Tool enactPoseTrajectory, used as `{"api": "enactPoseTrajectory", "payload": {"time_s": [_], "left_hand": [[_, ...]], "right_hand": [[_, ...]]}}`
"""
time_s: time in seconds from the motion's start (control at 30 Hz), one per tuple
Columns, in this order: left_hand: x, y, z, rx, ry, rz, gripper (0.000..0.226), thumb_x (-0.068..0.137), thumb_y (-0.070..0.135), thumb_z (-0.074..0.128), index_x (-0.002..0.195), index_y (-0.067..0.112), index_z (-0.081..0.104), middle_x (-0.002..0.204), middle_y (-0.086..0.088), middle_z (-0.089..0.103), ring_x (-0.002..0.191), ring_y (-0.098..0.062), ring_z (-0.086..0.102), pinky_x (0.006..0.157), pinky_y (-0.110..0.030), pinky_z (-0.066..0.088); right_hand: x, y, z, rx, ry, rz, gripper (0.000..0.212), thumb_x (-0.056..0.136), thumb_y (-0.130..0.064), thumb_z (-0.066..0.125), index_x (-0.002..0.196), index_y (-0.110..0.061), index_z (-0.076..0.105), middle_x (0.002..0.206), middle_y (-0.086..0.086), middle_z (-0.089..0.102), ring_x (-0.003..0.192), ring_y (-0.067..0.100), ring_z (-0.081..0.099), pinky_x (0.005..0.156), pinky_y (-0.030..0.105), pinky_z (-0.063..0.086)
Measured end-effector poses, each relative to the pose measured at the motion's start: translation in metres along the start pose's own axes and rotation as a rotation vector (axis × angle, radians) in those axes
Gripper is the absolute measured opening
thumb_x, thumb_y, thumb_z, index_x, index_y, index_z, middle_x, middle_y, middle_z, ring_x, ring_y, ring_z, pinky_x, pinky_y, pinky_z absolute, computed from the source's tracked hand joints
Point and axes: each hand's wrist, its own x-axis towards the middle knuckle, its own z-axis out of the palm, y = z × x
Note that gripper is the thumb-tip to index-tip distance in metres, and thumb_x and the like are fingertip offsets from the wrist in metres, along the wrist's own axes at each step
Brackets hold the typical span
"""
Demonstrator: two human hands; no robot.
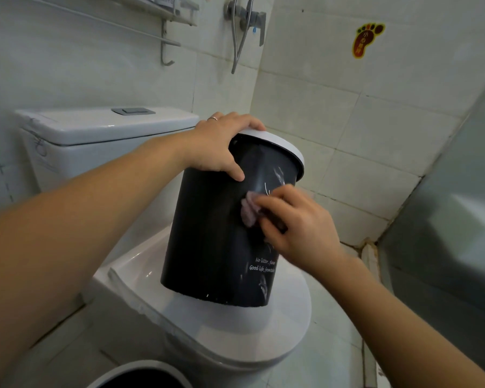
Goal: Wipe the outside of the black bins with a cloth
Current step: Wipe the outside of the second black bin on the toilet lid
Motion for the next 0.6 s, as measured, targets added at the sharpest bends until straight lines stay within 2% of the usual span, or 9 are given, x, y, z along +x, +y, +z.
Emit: {"api": "enactPoseTrajectory", "payload": {"time_s": [0.13, 0.33, 0.47, 0.6], "left_hand": [[0.0, -0.002, 0.0, 0.009, -0.001, 0.008, 0.09, 0.068, 0.026, 0.086, 0.141, 0.045, 0.037, 0.141, 0.008, 0.042, 0.132, -0.021, 0.03, 0.111, -0.042, 0.031], [-0.001, -0.005, 0.0, 0.014, 0.013, 0.009, 0.091, 0.068, 0.025, 0.087, 0.143, 0.042, 0.039, 0.14, 0.006, 0.044, 0.133, -0.022, 0.031, 0.114, -0.045, 0.029], [-0.001, -0.003, 0.001, 0.009, 0.013, 0.014, 0.091, 0.068, 0.023, 0.086, 0.143, 0.042, 0.038, 0.141, 0.006, 0.043, 0.134, -0.021, 0.03, 0.114, -0.043, 0.029], [-0.001, -0.002, 0.001, 0.02, 0.01, 0.011, 0.09, 0.07, 0.027, 0.086, 0.144, 0.043, 0.037, 0.143, 0.007, 0.042, 0.135, -0.021, 0.029, 0.114, -0.044, 0.03]], "right_hand": [[0.019, 0.002, 0.0, -0.009, 0.043, 0.101, 0.027, 0.088, -0.019, 0.069, 0.115, -0.016, 0.072, 0.099, 0.006, 0.064, 0.083, 0.023, 0.061, 0.055, 0.039, 0.053], [-0.023, -0.011, 0.008, 0.077, -0.038, -0.052, 0.023, 0.083, -0.017, 0.069, 0.105, -0.016, 0.074, 0.094, 0.004, 0.062, 0.078, 0.019, 0.059, 0.056, 0.034, 0.051], [-0.024, -0.008, 0.006, 0.048, -0.067, -0.125, 0.023, 0.086, -0.019, 0.066, 0.107, -0.017, 0.074, 0.096, 0.004, 0.063, 0.081, 0.019, 0.06, 0.057, 0.03, 0.051], [-0.002, -0.003, 0.004, 0.006, 0.041, 0.039, 0.026, 0.087, -0.014, 0.069, 0.113, -0.014, 0.072, 0.098, 0.005, 0.065, 0.083, 0.023, 0.063, 0.057, 0.04, 0.053]]}}
